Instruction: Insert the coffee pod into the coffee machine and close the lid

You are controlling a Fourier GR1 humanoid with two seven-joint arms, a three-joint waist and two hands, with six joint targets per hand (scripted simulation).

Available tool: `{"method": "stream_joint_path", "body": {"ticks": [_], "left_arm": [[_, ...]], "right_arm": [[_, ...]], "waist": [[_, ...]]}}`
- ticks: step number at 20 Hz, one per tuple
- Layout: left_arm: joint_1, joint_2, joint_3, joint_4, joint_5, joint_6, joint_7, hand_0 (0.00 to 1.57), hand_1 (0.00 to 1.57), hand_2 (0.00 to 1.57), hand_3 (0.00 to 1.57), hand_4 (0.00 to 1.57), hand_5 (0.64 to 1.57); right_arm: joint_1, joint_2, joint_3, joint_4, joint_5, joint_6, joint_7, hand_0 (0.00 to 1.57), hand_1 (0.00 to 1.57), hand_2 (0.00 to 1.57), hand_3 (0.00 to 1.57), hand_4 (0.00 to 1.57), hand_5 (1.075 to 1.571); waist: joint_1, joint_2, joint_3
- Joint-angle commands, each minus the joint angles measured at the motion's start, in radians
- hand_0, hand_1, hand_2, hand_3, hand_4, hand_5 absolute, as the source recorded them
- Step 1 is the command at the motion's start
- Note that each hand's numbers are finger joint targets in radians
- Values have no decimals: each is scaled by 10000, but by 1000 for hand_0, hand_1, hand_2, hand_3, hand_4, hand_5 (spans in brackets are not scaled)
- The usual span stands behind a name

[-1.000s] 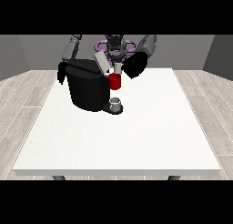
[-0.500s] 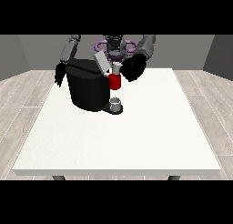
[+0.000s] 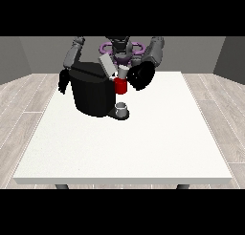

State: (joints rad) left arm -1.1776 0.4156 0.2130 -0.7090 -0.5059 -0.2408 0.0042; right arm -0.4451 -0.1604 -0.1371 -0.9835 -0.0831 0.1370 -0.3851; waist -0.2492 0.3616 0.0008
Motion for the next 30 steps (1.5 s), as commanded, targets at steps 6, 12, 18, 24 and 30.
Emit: {"method": "stream_joint_path", "body": {"ticks": [6, 12, 18, 24, 30], "left_arm": [[-109, -169, -38, 132, -197, 673, -2, 1403, 1403, 1436, 1395, 629, 1571], [918, -943, 426, -210, 974, -1, -1145, 0, 0, 0, 0, 0, 1571], [3536, -2506, 254, -270, 1478, 20, -2180, 0, 0, 0, 0, 0, 1571], [6110, -2967, 911, -87, 2551, -547, -3860, 0, 0, 0, 0, 144, 1571], [7832, -3140, 1055, 270, 2854, -928, -3885, 0, 0, 0, 0, 242, 1571]], "right_arm": [[-467, -28, -172, 305, -229, 174, 55, 0, 0, 0, 0, 349, 1571], [480, -186, -540, 808, -447, 407, -605, 0, 0, 0, 0, 201, 1571], [2151, 457, -257, 761, -324, 259, -1014, 0, 0, 0, 0, 227, 1571], [3689, 691, 610, -122, 223, 354, -758, 0, 0, 0, 0, 0, 1571], [3515, 1392, 1874, -1938, 1044, -562, 943, 0, 0, 0, 0, 137, 1571]], "waist": [[-63, 87, -4], [643, -709, -7], [1605, -2948, -12], [1922, -4839, -28], [1886, -6610, -29]]}}
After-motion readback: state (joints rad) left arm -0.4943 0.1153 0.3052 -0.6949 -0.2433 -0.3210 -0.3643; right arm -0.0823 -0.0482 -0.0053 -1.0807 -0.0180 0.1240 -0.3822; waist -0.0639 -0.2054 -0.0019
